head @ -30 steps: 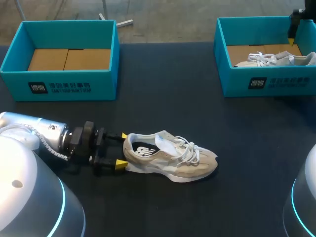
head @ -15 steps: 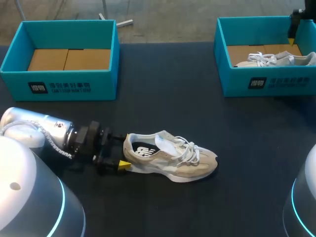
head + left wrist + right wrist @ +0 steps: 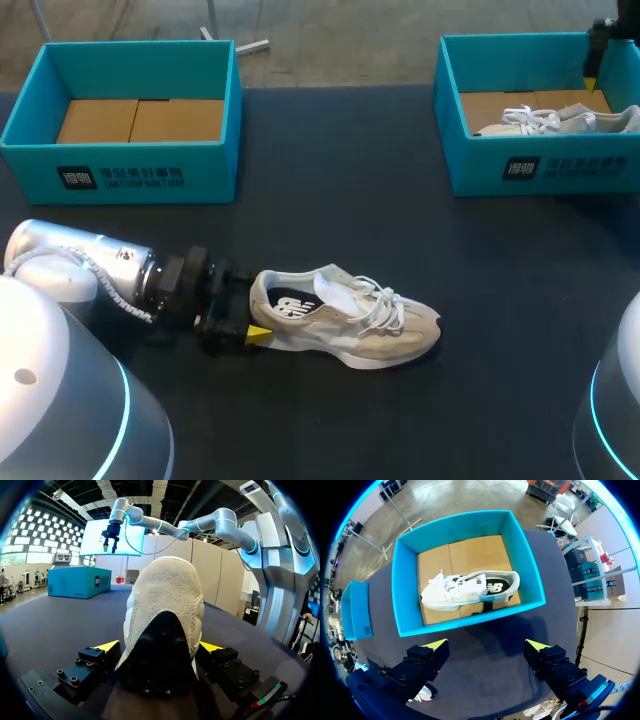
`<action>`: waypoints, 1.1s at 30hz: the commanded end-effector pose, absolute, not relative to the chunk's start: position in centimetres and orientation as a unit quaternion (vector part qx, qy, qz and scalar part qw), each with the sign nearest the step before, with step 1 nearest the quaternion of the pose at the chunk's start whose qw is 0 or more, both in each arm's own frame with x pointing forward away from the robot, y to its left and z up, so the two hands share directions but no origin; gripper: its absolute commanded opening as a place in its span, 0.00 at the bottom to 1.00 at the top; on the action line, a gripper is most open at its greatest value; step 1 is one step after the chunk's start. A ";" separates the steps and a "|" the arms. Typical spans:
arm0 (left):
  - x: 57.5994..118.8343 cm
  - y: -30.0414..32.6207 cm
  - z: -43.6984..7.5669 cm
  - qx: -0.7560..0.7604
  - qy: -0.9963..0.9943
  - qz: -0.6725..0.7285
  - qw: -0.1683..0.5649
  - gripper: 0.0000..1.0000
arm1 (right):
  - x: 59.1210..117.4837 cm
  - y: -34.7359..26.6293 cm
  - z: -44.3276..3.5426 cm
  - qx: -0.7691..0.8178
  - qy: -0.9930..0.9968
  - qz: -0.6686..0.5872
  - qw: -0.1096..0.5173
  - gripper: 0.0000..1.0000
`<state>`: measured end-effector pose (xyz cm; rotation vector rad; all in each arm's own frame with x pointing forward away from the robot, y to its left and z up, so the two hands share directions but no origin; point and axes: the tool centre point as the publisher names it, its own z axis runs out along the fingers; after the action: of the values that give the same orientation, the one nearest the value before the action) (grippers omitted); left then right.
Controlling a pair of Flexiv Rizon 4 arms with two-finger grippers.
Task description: Take the shoe out of the shoebox, open the shoe tongue, remove and reinsert the insole, then place the shoe into the shoebox
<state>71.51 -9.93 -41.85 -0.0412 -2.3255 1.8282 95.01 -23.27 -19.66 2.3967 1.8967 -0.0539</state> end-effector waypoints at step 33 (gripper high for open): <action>71.4 -10.4 -42.0 -0.015 -0.786 0.611 0.091 1.00 | 95.0 -23.3 -19.7 0.784 0.620 -0.017 0.043 1.00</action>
<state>71.53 -10.66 -42.14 -0.0482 -2.3348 1.8187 95.01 -23.27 -19.66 2.3967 1.8967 -0.0539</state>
